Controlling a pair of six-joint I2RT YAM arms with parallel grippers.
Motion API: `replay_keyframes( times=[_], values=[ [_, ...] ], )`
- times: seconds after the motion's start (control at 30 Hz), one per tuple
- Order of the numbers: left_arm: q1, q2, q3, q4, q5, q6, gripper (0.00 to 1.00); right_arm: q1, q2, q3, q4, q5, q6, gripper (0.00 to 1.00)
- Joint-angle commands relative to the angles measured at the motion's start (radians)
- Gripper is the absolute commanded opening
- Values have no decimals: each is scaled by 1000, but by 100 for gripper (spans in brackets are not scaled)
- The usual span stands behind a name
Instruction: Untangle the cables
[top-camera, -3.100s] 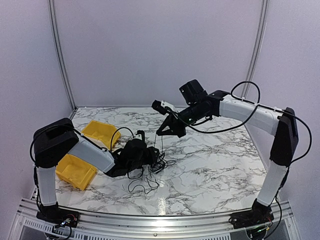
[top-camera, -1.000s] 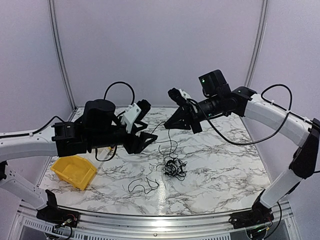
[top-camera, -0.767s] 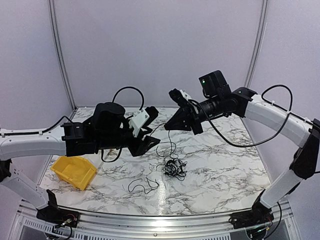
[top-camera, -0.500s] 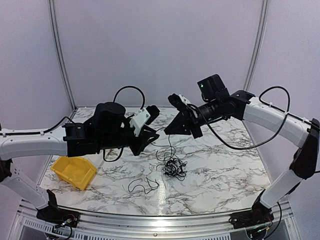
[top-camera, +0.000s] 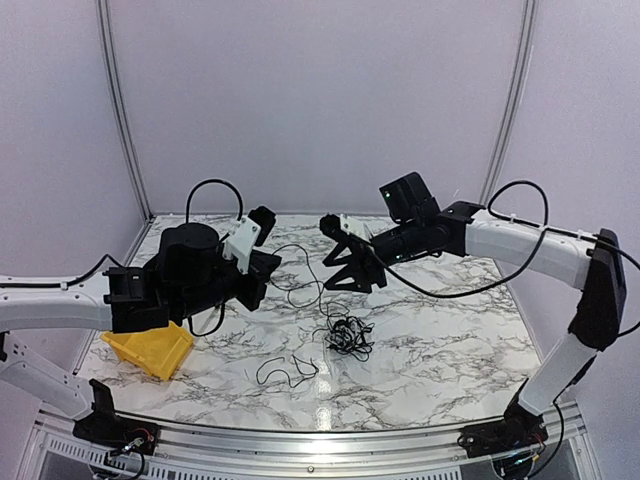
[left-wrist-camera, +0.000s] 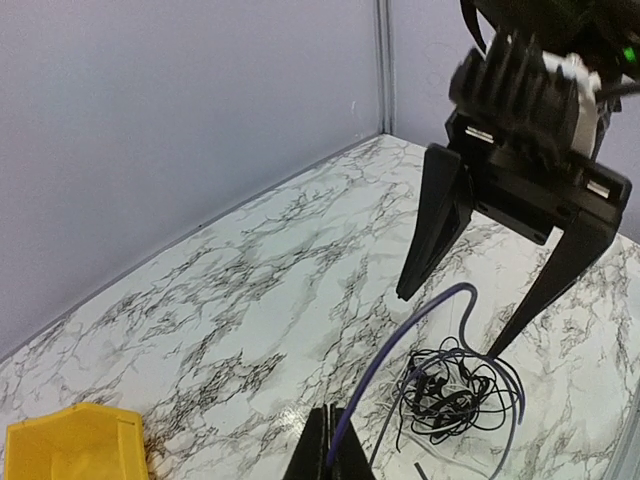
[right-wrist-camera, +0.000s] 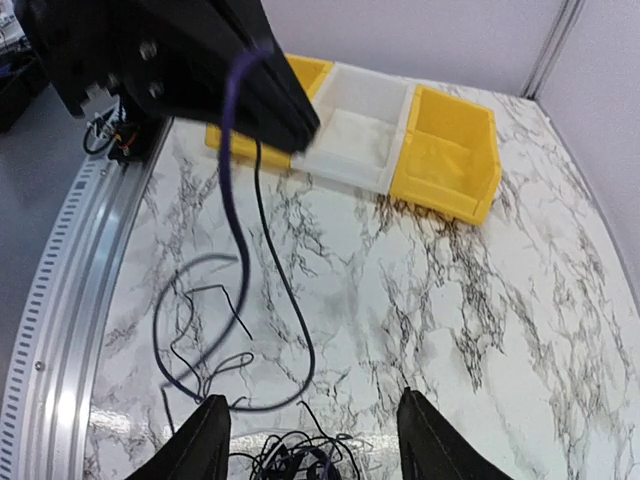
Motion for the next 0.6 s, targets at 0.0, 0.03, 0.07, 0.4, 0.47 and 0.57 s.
replay_keyframes(
  times=[0.0,0.03,0.07,0.4,0.47,0.57],
  values=[
    [1,-69,-56,32,-177,-86,0,9,73,-24,52,120,-25,59],
    [1,-81,-72,32,-201,-98,0,8,87,-23,51,134,-32,60],
    [2,-94,-89,32,-219,-107,0,9,102,-26,54,150,-37,60],
    [1,-243,-234,37,-340,-201,0,14,271,-44,60,243,-60,59],
    [1,-269,-250,30,-354,-208,0,19,298,-43,59,243,-55,59],
    [1,-308,-257,5,-379,-214,0,24,347,-38,49,248,-49,58]
  ],
)
